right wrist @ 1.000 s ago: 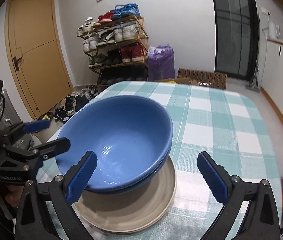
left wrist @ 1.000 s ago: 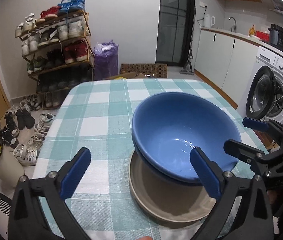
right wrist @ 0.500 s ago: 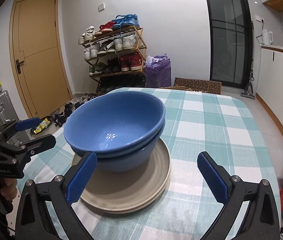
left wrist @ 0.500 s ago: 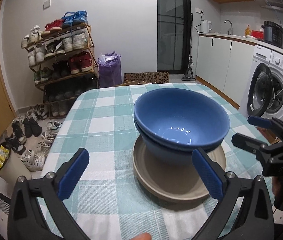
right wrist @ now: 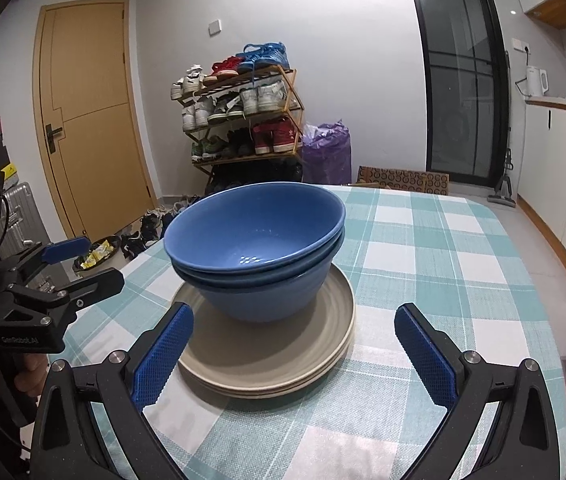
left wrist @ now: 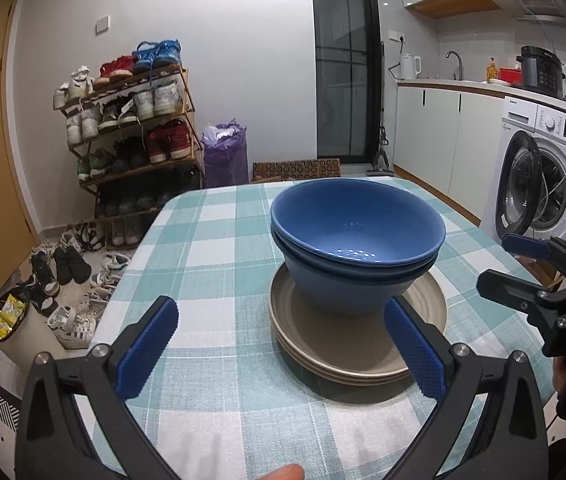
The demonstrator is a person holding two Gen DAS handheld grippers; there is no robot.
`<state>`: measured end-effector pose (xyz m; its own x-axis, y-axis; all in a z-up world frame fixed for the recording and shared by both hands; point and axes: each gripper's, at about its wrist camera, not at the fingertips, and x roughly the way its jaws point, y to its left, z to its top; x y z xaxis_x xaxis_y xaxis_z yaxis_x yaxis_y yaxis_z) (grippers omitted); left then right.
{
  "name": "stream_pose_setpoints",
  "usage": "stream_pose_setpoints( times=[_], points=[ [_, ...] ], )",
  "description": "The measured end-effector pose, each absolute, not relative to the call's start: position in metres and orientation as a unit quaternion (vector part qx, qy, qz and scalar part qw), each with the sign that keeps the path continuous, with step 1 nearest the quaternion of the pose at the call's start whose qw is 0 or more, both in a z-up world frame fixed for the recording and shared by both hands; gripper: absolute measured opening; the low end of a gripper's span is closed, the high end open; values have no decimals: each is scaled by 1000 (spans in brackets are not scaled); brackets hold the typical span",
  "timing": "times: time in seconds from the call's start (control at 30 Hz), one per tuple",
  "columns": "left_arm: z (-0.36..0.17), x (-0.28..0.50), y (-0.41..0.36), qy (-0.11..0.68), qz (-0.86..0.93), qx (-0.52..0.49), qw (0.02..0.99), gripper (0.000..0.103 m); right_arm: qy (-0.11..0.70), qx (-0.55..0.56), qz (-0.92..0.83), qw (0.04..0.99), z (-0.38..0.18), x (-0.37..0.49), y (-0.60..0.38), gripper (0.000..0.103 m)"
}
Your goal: Organize plates and bowls
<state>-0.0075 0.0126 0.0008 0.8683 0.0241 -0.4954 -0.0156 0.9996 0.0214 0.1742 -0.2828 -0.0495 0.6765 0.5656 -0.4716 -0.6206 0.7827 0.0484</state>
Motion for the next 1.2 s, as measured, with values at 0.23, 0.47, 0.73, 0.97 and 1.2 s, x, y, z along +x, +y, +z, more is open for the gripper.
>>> stream_pose_setpoints(
  times=[0.23, 0.47, 0.73, 0.97, 1.2],
  points=[
    [-6, -14, 18, 244, 13, 1, 970, 103, 221, -63, 328, 916, -52, 160, -285, 102],
    [-13, -20, 20, 231, 15, -6, 973, 103, 198, -65, 326, 922, -55, 147, -289, 102],
    [-22, -22, 19, 222, 27, -6, 975, 103, 179, -57, 333, 924, -64, 137, -294, 102],
    [-28, -23, 16, 214, 25, 2, 977, 103, 172, -52, 336, 925, -68, 133, -296, 102],
    [-32, -24, 14, 213, 17, 0, 977, 103, 167, -55, 335, 926, -70, 130, -296, 102]
  ],
)
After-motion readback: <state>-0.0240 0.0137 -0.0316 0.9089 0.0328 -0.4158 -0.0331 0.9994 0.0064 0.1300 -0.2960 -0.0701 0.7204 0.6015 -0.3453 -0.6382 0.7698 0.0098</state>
